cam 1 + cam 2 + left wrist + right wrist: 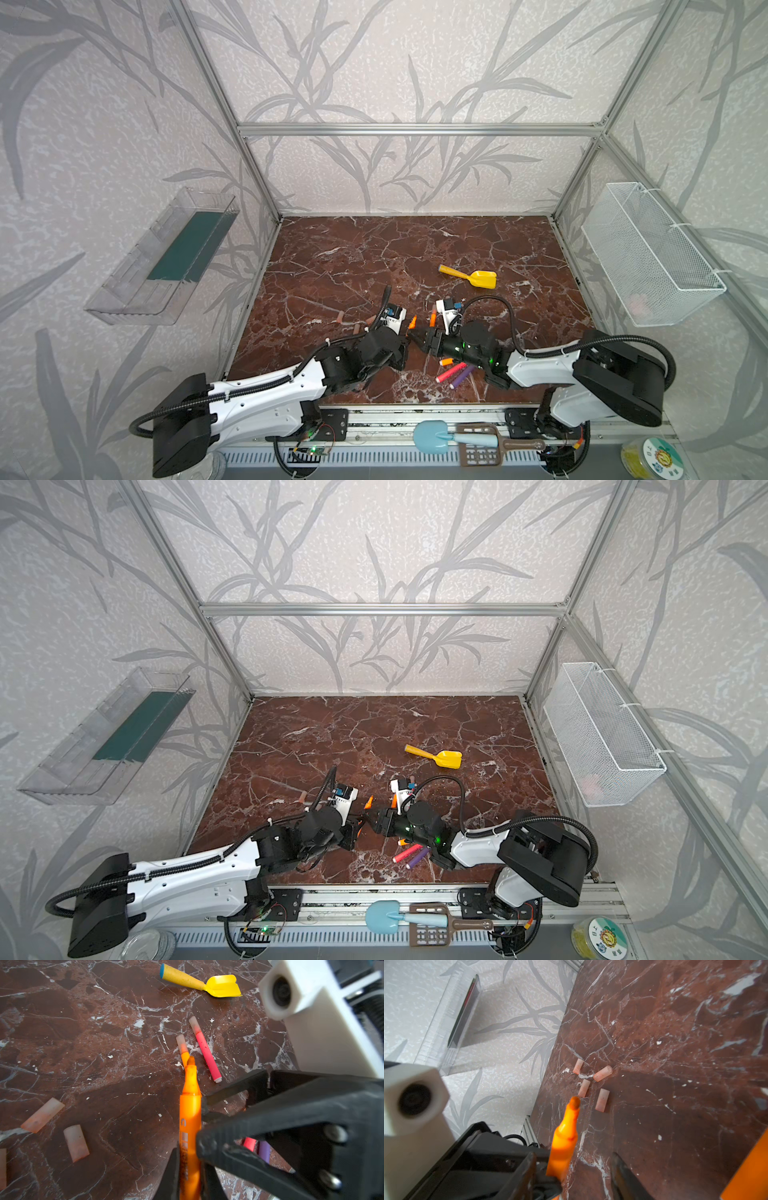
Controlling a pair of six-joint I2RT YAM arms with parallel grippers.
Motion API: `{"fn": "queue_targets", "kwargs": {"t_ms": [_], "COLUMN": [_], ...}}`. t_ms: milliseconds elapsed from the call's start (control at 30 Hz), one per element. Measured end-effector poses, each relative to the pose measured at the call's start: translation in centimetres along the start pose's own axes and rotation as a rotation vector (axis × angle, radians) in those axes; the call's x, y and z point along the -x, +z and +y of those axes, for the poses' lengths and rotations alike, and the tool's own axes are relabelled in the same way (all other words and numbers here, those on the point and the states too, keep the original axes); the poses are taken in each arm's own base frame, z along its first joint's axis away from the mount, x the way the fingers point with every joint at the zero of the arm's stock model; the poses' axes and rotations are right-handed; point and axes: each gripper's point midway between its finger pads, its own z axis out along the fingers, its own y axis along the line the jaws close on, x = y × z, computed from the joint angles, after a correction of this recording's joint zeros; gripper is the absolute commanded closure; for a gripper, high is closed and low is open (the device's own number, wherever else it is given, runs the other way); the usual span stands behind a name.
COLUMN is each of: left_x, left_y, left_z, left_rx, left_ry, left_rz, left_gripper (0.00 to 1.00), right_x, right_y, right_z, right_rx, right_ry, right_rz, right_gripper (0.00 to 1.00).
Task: Insert the pens into the pen caps
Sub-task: 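Lift the orange highlighter with the left gripper toward the right gripper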
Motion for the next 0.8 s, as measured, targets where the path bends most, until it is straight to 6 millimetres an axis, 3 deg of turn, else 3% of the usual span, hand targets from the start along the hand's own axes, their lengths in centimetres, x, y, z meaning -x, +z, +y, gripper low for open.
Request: {"fn": "queue_targets", "kwargs": {"t_ms": [267,567,800], "left_x": [-0.26,-0.27,-0.17], "left_y": [0.51,0.77,0.84], "left_z": [-0.78,-1.00,-1.06], "left_rx": [-0.036,-0.044,-0.045], "left_ry": [0.014,0.023,0.021], "left_rz": [0.015,0.016,0.012], "left_gripper": [1.00,1.00,0.75], "right_x": [0.63,0.88,0.96], "right_y": [1.14,1.17,1.10], "right_z": [0.44,0.75,0.76], "right_rx": [0.023,0.034,0.038], "right_ry": [0.023,0.039,0.056], "right_rz": [-0.022,-0.031,-0.037], "right_gripper": [0.62,1.00,1.00]}}
